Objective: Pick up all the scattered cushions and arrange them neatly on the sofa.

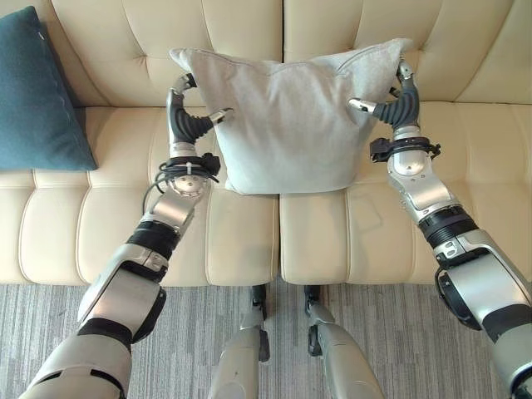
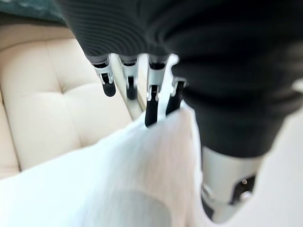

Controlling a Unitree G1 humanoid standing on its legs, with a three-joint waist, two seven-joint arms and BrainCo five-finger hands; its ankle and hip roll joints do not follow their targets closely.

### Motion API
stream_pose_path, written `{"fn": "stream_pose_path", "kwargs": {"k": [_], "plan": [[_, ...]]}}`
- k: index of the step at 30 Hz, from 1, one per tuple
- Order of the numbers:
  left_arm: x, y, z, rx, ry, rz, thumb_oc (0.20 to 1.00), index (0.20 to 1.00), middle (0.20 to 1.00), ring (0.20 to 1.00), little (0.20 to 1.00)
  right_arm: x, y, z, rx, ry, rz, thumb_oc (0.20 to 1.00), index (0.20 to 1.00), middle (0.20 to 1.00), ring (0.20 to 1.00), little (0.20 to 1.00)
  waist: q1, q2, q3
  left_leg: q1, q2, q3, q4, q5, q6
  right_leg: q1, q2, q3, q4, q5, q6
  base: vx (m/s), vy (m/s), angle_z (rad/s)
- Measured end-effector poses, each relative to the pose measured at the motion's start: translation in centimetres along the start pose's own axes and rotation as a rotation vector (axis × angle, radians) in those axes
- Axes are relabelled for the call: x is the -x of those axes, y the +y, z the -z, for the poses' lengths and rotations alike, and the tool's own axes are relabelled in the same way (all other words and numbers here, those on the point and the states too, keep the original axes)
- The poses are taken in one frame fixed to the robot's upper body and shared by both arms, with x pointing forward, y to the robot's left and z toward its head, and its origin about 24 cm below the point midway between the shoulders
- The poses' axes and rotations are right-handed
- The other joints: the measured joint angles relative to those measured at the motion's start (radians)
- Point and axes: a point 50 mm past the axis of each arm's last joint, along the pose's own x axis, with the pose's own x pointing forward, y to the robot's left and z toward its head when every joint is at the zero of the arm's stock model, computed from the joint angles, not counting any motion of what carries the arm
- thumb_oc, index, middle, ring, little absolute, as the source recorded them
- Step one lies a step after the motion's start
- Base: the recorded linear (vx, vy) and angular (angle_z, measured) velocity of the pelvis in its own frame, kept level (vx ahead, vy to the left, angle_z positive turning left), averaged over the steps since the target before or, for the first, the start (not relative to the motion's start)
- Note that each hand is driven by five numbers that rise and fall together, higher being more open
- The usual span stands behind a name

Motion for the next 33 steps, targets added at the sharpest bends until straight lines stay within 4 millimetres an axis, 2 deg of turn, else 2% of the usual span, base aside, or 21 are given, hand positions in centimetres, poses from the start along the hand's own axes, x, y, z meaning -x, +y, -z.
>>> {"fn": "stream_pose_path", "kwargs": {"k": [5,8,10,11,14,16,19,21,22,25,26,28,29,31,33], "plan": [[-0.7,2.0,-0.1,0.070,0.005,-0.027,1.000,1.000,1.000,1.000,1.000,-0.6,-2.5,-0.2,-0.088,-0.002,0.061,1.000,1.000,1.000,1.000,1.000,-0.003,0.000,0.000,0.024,-0.001,-0.008,-0.001,0.000,0.000,0.033,0.000,0.000,-0.016,0.000,0.000,0.00,0.013,0.04],[0.5,2.3,0.9,0.129,0.041,-0.012,1.000,1.000,1.000,1.000,1.000,0.3,-3.7,0.5,-0.201,0.008,0.090,1.000,1.000,1.000,1.000,1.000,-0.004,0.000,0.000,0.034,-0.002,-0.009,-0.001,0.000,0.000,0.042,0.000,0.000,-0.016,0.000,0.000,0.00,0.000,0.00],[2.4,2.0,2.1,0.153,0.073,0.043,1.000,1.000,1.000,1.000,1.000,1.7,-4.8,2.0,-0.282,0.040,0.114,1.000,1.000,1.000,1.000,1.000,-0.005,0.000,0.000,0.043,-0.003,-0.010,-0.004,0.000,-0.001,0.052,0.000,0.001,-0.018,-0.001,0.001,-0.01,0.007,0.02],[4.1,1.5,3.2,0.165,0.109,0.084,1.000,1.000,1.000,1.000,1.000,2.8,-5.7,3.5,-0.318,0.085,0.141,1.000,1.000,1.000,1.000,1.000,-0.006,0.000,0.000,0.044,-0.004,-0.013,-0.004,0.000,-0.001,0.056,-0.001,0.001,-0.021,-0.001,0.001,-0.02,0.016,0.05],[7.8,1.0,5.5,0.180,0.203,0.147,1.000,1.000,1.000,1.000,1.000,5.7,-6.4,6.4,-0.325,0.183,0.136,1.000,1.000,1.000,1.000,1.000,-0.006,0.000,0.000,0.044,-0.005,-0.013,-0.004,0.000,-0.001,0.056,-0.002,0.002,-0.021,-0.001,0.001,-0.01,0.007,0.01],[10.3,1.0,6.4,0.215,0.251,0.170,1.000,1.000,1.000,1.000,1.000,8.0,-6.5,7.6,-0.321,0.218,0.093,1.000,1.000,1.000,1.000,1.000,-0.007,0.000,0.000,0.049,-0.005,-0.011,-0.012,0.000,-0.001,0.056,-0.002,0.003,-0.022,-0.001,0.001,0.00,0.007,-0.03],[15.0,1.5,8.9,0.210,0.391,0.221,1.000,1.000,1.000,1.000,1.000,12.7,-6.1,10.2,-0.329,0.329,0.041,1.000,1.000,1.000,1.000,1.000,-0.010,-0.001,0.000,0.068,-0.005,0.000,-0.018,-0.001,-0.001,0.070,-0.001,0.009,-0.026,-0.003,0.004,0.01,0.008,-0.09],[17.8,2.4,9.5,0.192,0.441,0.255,1.000,1.000,1.000,1.000,1.000,16.0,-5.7,11.0,-0.300,0.377,-0.031,1.000,1.000,1.000,1.000,1.000,-0.011,-0.002,-0.001,0.092,-0.005,0.004,-0.025,-0.003,-0.002,0.090,0.000,0.013,-0.029,-0.006,0.007,0.01,0.020,-0.09],[20.0,3.7,10.4,0.160,0.503,0.279,1.000,1.000,1.000,1.000,1.000,18.5,-6.3,12.1,-0.225,0.438,-0.086,1.000,1.000,1.000,1.000,1.000,-0.010,-0.002,-0.001,0.110,-0.005,0.008,-0.038,-0.003,-0.002,0.101,0.000,0.016,-0.032,-0.016,0.021,0.05,0.034,-0.06],[23.4,6.4,11.7,0.072,0.604,0.294,1.000,1.000,1.000,1.000,1.000,23.2,-7.2,13.4,-0.088,0.546,-0.187,1.000,1.000,1.000,1.000,1.000,-0.016,-0.003,-0.002,0.160,-0.006,0.010,-0.056,-0.007,-0.004,0.154,0.001,0.021,-0.057,-0.017,0.025,0.07,0.043,-0.04],[25.3,7.7,12.4,0.029,0.667,0.302,1.000,1.000,1.000,1.000,1.000,25.3,-7.6,14.0,-0.041,0.605,-0.232,1.000,1.000,1.000,1.000,1.000,-0.017,-0.003,-0.003,0.190,-0.006,0.011,-0.063,-0.020,-0.015,0.185,0.001,0.023,-0.067,-0.018,0.025,0.08,0.087,-0.06],[28.4,9.3,13.4,-0.036,0.781,0.325,1.000,1.000,1.000,1.000,1.000,28.6,-8.3,14.7,0.023,0.705,-0.291,1.000,1.000,1.000,1.000,1.000,-0.022,-0.003,-0.019,0.220,-0.009,0.012,-0.071,-0.027,-0.012,0.217,0.000,0.025,-0.082,-0.018,0.026,0.04,0.085,-0.06],[31.0,10.3,14.5,-0.118,0.892,0.373,1.000,1.000,1.000,1.000,1.000,30.8,-8.7,15.5,0.093,0.790,-0.355,1.000,1.000,1.000,1.000,1.000,-0.028,-0.004,-0.028,0.256,-0.010,0.014,-0.071,-0.032,-0.006,0.257,-0.001,0.026,-0.095,-0.018,0.027,0.02,0.082,-0.06],[34.1,11.0,15.2,-0.171,1.016,0.417,1.000,1.000,1.000,1.000,1.000,32.8,-9.3,16.3,0.162,0.867,-0.400,1.000,1.000,1.000,1.000,1.000,-0.035,-0.009,-0.070,0.269,-0.013,0.021,-0.071,-0.043,-0.010,0.269,-0.003,0.033,-0.100,-0.019,0.030,0.01,0.087,-0.11],[35.6,11.0,15.6,-0.195,1.076,0.455,1.000,1.000,1.000,1.000,1.000,33.5,-9.4,16.7,0.221,0.901,-0.456,1.000,1.000,1.000,1.000,1.000,-0.035,-0.016,-0.087,0.303,-0.013,0.034,-0.071,-0.043,-0.002,0.300,-0.004,0.036,-0.102,-0.019,0.033,-0.01,0.078,-0.12]]}}
